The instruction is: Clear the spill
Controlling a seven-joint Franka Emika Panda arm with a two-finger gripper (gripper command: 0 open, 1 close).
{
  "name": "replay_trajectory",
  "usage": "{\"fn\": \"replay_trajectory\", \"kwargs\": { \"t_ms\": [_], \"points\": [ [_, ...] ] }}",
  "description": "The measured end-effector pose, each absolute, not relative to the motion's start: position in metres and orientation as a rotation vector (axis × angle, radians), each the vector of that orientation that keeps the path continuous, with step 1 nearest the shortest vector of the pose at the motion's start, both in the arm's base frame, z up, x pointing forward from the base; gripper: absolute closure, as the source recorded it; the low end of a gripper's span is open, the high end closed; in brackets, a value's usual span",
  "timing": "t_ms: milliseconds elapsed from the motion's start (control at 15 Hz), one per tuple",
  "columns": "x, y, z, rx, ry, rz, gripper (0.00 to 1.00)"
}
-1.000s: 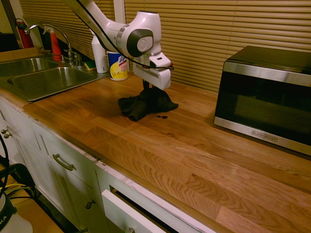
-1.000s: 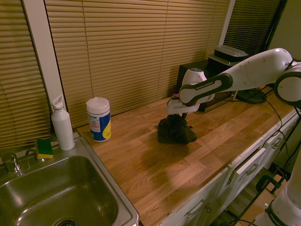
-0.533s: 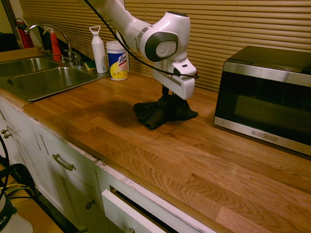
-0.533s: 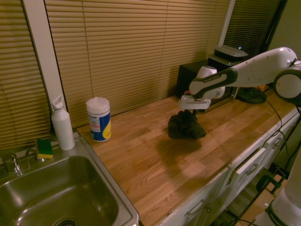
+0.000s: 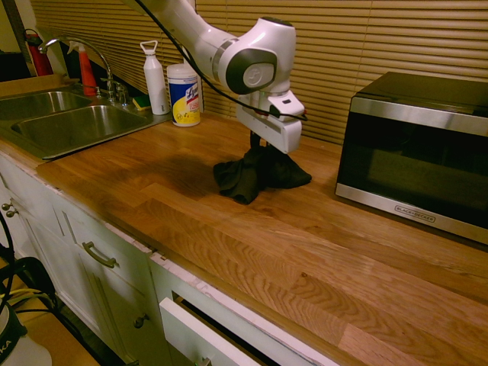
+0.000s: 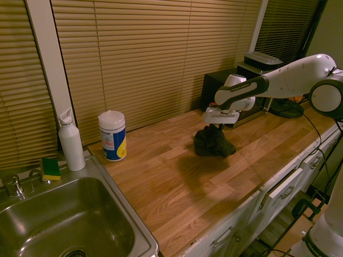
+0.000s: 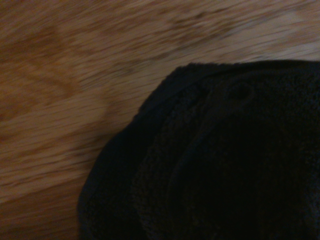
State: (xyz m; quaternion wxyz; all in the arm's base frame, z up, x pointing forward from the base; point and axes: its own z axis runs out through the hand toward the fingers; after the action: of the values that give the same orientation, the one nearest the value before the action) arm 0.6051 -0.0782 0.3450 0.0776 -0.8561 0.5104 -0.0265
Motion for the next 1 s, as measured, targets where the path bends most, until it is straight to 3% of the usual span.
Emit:
{"fn": "replay_trajectory", "kwargs": {
  "t_ms": [533, 1000],
  "points": [
    [0.592, 0.126, 0.344, -2.675, 1.372, -0.06, 1.0],
    [0.582, 0.223, 0.343, -2.708, 1.287, -0.061, 1.0]
  ]
}}
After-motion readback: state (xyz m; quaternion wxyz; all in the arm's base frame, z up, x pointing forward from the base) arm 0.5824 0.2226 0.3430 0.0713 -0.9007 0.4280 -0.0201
